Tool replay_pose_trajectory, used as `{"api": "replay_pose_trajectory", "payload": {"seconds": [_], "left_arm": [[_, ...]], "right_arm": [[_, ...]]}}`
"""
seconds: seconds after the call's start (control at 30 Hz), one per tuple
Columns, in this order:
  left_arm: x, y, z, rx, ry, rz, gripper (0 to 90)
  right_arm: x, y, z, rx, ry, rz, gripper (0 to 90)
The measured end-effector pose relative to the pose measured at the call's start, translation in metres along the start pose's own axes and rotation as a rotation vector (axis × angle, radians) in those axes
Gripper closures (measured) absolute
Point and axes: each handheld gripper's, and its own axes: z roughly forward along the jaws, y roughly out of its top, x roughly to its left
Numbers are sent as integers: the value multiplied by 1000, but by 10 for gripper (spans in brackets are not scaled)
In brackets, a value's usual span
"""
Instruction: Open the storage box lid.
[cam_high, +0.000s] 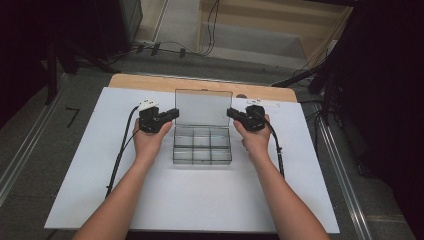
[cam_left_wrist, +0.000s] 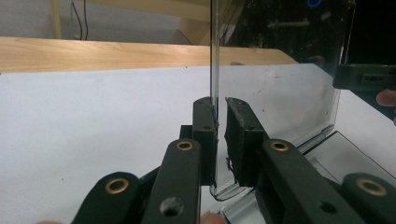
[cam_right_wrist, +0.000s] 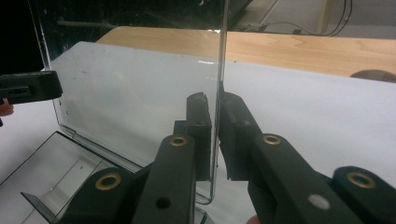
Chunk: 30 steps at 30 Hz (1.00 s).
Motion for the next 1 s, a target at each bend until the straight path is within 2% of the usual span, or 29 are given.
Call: {"api": "replay_pose_trajectory", "payload": {"seconds": [0.47, 0.57, 0.73, 0.9, 1.0], "left_arm": [[1, 7, 6, 37, 3, -11, 806], [1, 8, 8, 47, 7, -22, 804], [4, 9, 11, 58, 6, -53, 794], [6, 8, 15, 69, 4, -58, 768], [7, 7, 17, 73, 1, -74, 753]], "right_arm": [[2, -2, -2, 29, -33, 40, 824], [1, -2, -2, 33, -31, 44, 824], [-3, -3, 3, 47, -21, 85, 811], [-6, -6, 7, 69, -11, 110, 787], [-7, -7, 8, 82, -4, 122, 777]]}}
